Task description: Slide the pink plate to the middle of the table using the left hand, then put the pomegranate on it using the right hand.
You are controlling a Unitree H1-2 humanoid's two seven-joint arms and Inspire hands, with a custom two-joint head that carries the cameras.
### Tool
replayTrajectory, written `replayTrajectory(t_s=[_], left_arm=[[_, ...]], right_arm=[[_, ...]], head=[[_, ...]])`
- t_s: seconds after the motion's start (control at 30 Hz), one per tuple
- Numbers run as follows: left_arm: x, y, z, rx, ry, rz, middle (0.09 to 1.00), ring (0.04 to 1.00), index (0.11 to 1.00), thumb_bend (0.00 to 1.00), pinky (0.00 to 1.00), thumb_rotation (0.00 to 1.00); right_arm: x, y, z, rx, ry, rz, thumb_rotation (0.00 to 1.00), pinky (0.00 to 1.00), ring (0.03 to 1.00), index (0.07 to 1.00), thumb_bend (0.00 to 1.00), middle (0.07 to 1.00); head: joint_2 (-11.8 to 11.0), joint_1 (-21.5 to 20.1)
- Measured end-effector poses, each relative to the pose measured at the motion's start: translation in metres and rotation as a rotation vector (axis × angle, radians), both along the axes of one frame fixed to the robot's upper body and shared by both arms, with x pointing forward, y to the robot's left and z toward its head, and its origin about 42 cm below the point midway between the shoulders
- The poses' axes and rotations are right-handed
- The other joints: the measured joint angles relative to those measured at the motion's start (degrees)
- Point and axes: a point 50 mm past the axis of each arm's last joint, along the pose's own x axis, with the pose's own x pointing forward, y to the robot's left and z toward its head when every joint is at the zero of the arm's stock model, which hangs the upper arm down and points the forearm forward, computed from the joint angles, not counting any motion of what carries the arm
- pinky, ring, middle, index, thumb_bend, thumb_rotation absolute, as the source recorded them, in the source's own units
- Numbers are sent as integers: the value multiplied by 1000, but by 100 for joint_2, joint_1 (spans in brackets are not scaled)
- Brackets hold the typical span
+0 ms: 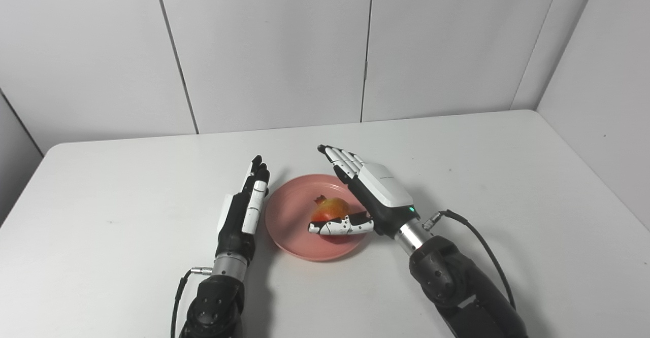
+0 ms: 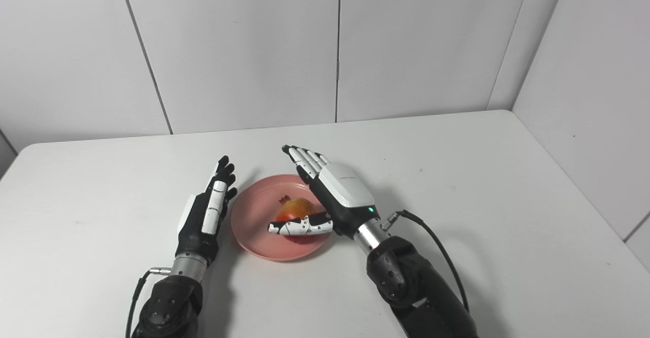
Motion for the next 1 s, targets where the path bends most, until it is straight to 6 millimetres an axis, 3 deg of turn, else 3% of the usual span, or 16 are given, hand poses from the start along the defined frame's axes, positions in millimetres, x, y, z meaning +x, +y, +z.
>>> replayTrajectory(t_s=[0.33,0.53,0.7,1.0], left_arm=[[0,0,1,5,-4,0,1000,989,995,754,960,1000],[0,1,3,0,-13,4,990,968,981,750,941,1000],[-2,3,1,0,-11,13,989,966,979,745,949,1000],[-6,14,-4,-2,-5,56,968,953,951,737,936,1000]], right_arm=[[-7,-19,5,166,-47,-71,978,1000,1000,1000,750,1000],[-16,-34,-6,318,28,-105,991,1000,1000,1000,696,1000],[-25,-32,-20,379,69,-101,1000,1000,1000,1000,616,1000],[-30,-23,-35,528,169,-111,1000,1000,1000,1000,750,1000]], head=[[35,-18],[35,-79],[26,-26],[0,315]])
